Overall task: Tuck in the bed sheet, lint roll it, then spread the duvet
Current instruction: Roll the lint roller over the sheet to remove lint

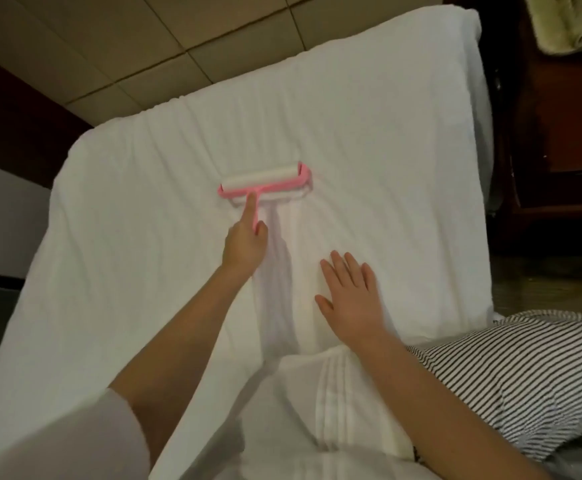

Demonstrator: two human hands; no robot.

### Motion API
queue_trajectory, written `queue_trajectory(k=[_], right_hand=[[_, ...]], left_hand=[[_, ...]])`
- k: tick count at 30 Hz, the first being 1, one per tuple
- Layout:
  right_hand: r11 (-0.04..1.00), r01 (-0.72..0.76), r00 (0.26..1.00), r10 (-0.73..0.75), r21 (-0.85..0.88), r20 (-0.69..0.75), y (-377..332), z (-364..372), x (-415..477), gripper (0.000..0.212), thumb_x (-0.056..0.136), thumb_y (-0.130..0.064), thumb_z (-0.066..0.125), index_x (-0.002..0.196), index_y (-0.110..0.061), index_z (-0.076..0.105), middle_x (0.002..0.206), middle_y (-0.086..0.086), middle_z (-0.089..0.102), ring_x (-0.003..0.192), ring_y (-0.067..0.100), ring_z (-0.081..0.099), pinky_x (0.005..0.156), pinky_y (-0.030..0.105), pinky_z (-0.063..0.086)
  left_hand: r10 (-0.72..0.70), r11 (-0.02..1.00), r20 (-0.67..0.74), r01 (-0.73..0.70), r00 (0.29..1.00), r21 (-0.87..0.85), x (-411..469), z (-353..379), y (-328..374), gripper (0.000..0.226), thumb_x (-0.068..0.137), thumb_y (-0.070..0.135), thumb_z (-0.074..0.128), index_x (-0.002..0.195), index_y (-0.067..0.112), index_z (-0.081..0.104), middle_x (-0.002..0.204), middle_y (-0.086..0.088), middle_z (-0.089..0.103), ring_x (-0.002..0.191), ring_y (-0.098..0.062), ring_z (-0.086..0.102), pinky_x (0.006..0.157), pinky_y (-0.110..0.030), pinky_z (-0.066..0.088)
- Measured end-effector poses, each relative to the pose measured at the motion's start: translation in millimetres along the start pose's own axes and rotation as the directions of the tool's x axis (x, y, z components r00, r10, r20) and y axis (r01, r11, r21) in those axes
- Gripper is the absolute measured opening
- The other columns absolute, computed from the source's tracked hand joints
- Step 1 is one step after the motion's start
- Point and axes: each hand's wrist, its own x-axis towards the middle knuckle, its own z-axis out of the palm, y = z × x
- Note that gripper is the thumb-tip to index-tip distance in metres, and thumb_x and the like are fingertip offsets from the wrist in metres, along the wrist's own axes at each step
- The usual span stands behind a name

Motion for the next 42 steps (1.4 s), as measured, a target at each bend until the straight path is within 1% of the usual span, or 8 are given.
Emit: queue_trajectory(k=[4, 10, 13, 16, 20, 31, 37, 42], right_hand=[[1.0, -0.011, 0.998, 0.01, 0.008, 0.067, 4, -3, -24, 0.059, 0.077, -0.039, 0.038, 0.12, -0.009, 0.064, 0.128, 0.013, 0.059, 0.121, 0.034, 0.051, 0.105, 0.044, 0.018], [1.0, 0.007, 0.996, -0.006, -0.005, 0.091, 3, 12, -65, 0.052, 0.098, -0.042, 0.015, 0.131, -0.008, 0.037, 0.134, 0.013, 0.054, 0.142, 0.028, 0.013, 0.116, 0.038, -0.006], [0.999, -0.032, 0.999, 0.032, -0.005, 0.02, -3, 30, -71, 0.062, 0.099, -0.047, 0.002, 0.133, -0.007, 0.035, 0.137, 0.014, 0.05, 0.146, 0.021, -0.008, 0.114, 0.043, -0.001], [0.998, -0.035, 0.996, 0.031, -0.046, -0.083, -8, 47, -71, 0.067, 0.099, -0.048, 0.004, 0.134, -0.007, 0.043, 0.137, 0.014, 0.051, 0.138, 0.03, 0.02, 0.115, 0.043, -0.003], [0.998, 0.013, 0.973, -0.026, -0.056, -0.231, -3, 62, -88, 0.064, 0.101, -0.043, 0.01, 0.129, -0.007, 0.055, 0.135, 0.011, 0.054, 0.128, 0.025, 0.037, 0.112, 0.038, 0.011], [0.997, -0.011, 0.988, -0.001, -0.077, -0.155, 6, 52, -129, 0.051, 0.087, -0.037, 0.036, 0.125, -0.012, 0.06, 0.131, 0.006, 0.058, 0.118, 0.027, 0.057, 0.109, 0.027, 0.009], [0.992, -0.034, 0.998, 0.027, -0.125, -0.057, 5, 54, -153, 0.085, 0.074, -0.058, -0.01, 0.151, -0.026, 0.006, 0.157, -0.008, -0.001, 0.146, 0.014, -0.001, 0.109, 0.023, -0.013], [0.979, -0.088, 0.996, 0.092, -0.182, 0.017, 0, 52, -161, 0.06, 0.097, -0.05, 0.018, 0.15, -0.029, -0.001, 0.159, -0.004, -0.006, 0.146, 0.015, -0.005, 0.115, 0.032, -0.005]], left_hand=[[-0.091, 0.996, 0.034, 0.091, 0.995, 0.001, -69, -4, -1, 0.063, 0.097, 0.013, 0.039, 0.15, 0.024, 0.006, 0.091, -0.028, 0.062, 0.083, -0.039, 0.062, 0.068, -0.032, 0.041], [-0.159, 0.987, 0.182, 0.163, 0.97, -0.007, -187, 1, -20, 0.065, 0.098, 0.018, 0.036, 0.149, 0.034, -0.001, 0.06, 0.004, 0.042, 0.054, -0.005, 0.044, 0.052, -0.015, 0.033], [-0.127, 0.991, 0.136, 0.132, 0.983, -0.031, -168, 7, -27, 0.065, 0.099, 0.021, 0.036, 0.149, 0.037, -0.002, 0.071, -0.003, 0.052, 0.064, -0.013, 0.052, 0.061, -0.023, 0.043], [-0.051, 0.998, 0.015, 0.051, 0.999, -0.022, -122, 17, -31, 0.063, 0.099, 0.02, 0.038, 0.15, 0.03, 0.001, 0.093, -0.02, 0.062, 0.085, -0.031, 0.06, 0.071, -0.031, 0.042], [-0.003, 0.997, -0.02, 0.002, 1.0, -0.074, -96, 25, -24, 0.06, 0.1, 0.022, 0.034, 0.151, 0.03, 0.004, 0.071, -0.007, 0.049, 0.066, -0.024, 0.053, 0.059, -0.032, 0.041], [0.033, 0.992, 0.24, -0.061, 0.97, 0.112, -277, 16, -73, 0.066, 0.099, 0.027, 0.035, 0.149, 0.029, -0.008, 0.091, -0.007, 0.059, 0.086, -0.023, 0.06, 0.068, -0.029, 0.039], [0.108, 0.993, 0.086, -0.112, 0.99, 0.043, -150, 21, -49, 0.063, 0.099, 0.018, 0.035, 0.152, 0.021, 0.0, 0.093, -0.023, 0.06, 0.084, -0.034, 0.059, 0.065, -0.033, 0.038], [0.054, 0.995, 0.022, -0.052, 0.998, -0.082, -149, 39, -34, 0.062, 0.099, 0.016, 0.032, 0.151, 0.028, 0.001, 0.098, -0.021, 0.06, 0.084, -0.031, 0.058, 0.064, -0.031, 0.036]])
